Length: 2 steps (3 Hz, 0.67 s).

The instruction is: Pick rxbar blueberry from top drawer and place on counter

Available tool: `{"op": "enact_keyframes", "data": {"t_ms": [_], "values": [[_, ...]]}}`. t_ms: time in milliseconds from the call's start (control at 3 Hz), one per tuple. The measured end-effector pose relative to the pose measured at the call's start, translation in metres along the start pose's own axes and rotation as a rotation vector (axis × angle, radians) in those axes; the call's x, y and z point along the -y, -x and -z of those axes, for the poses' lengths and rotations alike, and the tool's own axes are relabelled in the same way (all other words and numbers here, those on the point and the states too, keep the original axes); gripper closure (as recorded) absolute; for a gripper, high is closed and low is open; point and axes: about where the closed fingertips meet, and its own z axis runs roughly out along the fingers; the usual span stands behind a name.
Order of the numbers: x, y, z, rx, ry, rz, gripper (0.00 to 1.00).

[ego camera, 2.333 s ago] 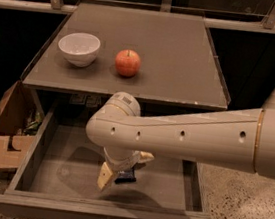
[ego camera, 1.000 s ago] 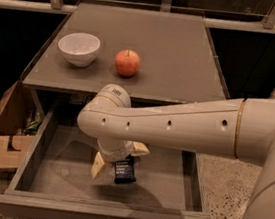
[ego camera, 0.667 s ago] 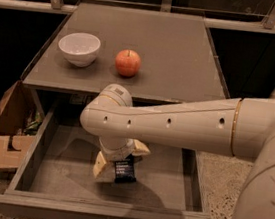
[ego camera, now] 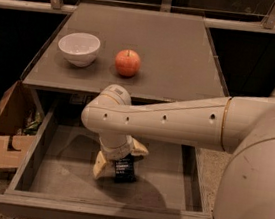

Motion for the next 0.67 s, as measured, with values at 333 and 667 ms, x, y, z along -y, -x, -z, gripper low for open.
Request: {"op": "enact_keyframes", "data": {"t_ms": [333, 667], "values": [[0.012, -0.002, -0.009, -0.025, 0.018, -0.025, 0.0], [0.029, -0.006, -0.018, -0.045, 0.038, -0.061, 0.0]]}}
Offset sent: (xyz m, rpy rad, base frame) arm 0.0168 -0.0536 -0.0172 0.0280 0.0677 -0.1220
